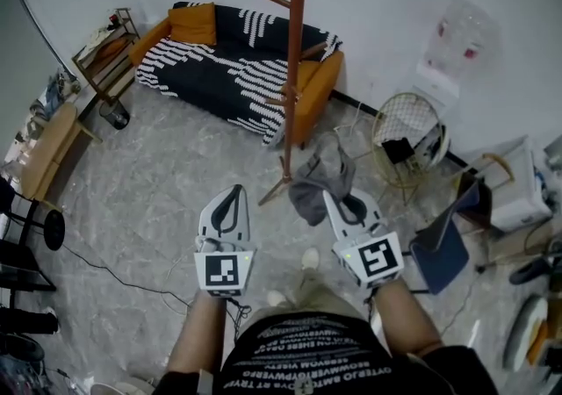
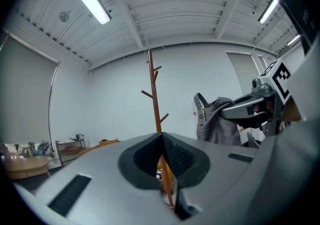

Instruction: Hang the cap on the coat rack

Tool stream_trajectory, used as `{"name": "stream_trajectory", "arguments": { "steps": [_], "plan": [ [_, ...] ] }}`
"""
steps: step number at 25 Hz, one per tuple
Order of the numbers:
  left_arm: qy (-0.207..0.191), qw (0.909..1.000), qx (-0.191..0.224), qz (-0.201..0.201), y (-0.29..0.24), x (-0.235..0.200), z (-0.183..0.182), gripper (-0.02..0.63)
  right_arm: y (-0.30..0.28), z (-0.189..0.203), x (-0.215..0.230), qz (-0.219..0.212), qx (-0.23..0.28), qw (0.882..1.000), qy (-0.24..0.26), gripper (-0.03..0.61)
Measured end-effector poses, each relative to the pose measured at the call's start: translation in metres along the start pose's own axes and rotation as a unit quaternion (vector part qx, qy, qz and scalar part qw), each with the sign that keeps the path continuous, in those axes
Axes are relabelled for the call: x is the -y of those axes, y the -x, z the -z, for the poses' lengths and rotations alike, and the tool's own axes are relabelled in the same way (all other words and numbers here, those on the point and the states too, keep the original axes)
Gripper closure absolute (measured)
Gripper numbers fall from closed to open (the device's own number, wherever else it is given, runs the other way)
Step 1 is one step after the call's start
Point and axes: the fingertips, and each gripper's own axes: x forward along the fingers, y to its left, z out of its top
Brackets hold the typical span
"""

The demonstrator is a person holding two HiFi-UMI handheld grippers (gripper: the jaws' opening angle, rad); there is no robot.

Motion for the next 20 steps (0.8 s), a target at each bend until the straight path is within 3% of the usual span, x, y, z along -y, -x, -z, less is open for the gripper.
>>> {"name": "stream_trajectory", "arguments": {
  "steps": [20],
  "plan": [
    [0.01,0.9997,-0.014,-0.019,-0.094,-0.011,0.006,0.615,-0.076,0.017,0.06,-0.035,-0.015,0.999,-0.008,0.566]
  ]
}}
